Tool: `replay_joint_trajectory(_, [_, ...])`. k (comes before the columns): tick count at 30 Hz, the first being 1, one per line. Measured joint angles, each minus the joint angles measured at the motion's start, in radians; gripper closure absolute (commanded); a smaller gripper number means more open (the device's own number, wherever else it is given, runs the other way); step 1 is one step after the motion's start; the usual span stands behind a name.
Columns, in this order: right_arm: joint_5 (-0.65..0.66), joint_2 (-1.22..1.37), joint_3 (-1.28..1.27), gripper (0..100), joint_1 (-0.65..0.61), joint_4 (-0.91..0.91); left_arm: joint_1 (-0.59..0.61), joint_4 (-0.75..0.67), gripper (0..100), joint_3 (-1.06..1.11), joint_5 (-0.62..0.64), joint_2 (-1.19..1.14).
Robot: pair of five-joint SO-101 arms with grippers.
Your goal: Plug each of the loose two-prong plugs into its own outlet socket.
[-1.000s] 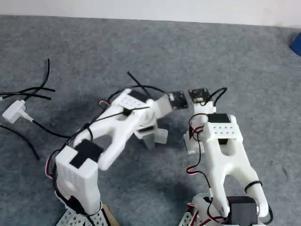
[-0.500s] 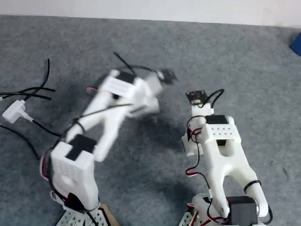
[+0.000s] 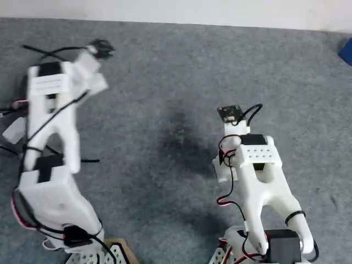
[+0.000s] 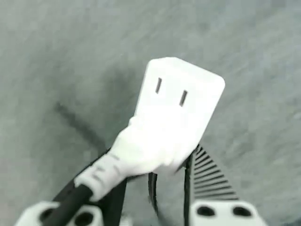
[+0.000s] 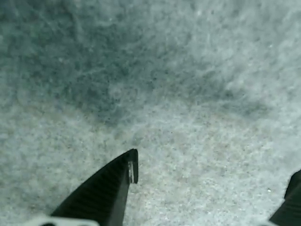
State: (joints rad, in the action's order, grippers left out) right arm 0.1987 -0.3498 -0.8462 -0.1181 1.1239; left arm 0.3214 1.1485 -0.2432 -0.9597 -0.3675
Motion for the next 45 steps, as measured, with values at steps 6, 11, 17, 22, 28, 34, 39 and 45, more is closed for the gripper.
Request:
replay_joint_trajectory(6, [0.0, 0.0, 0.0, 54.8, 0.0, 0.0, 0.157, 0.0, 99, -0.06, -0.054, 0.0])
replay_joint_trajectory(11, [0.0, 0.0, 0.0, 54.8, 0.0, 0.0, 0.256, 0.0, 99, -0.147, -0.057, -0.002])
replay_joint_trajectory(17, [0.0, 0.0, 0.0, 54.8, 0.0, 0.0, 0.301, 0.0, 99, -0.196, -0.061, -0.002])
replay_joint_trajectory(22, [0.0, 0.0, 0.0, 54.8, 0.0, 0.0, 0.301, 0.0, 99, -0.127, -0.061, 0.0])
replay_joint_trajectory(28, [0.0, 0.0, 0.0, 54.8, 0.0, 0.0, 0.299, 0.0, 96, -0.006, -0.061, -0.002])
replay_joint_trajectory(34, [0.0, 0.0, 0.0, 54.8, 0.0, 0.0, 0.298, 0.0, 60, 0.02, -0.061, -0.002])
replay_joint_trajectory(39, [0.0, 0.0, 0.0, 54.8, 0.0, 0.0, 0.298, 0.0, 41, 0.02, -0.061, 0.0])
replay_joint_trajectory(45, [0.0, 0.0, 0.0, 54.8, 0.0, 0.008, 0.284, 0.124, 37, -0.029, -0.061, 0.0])
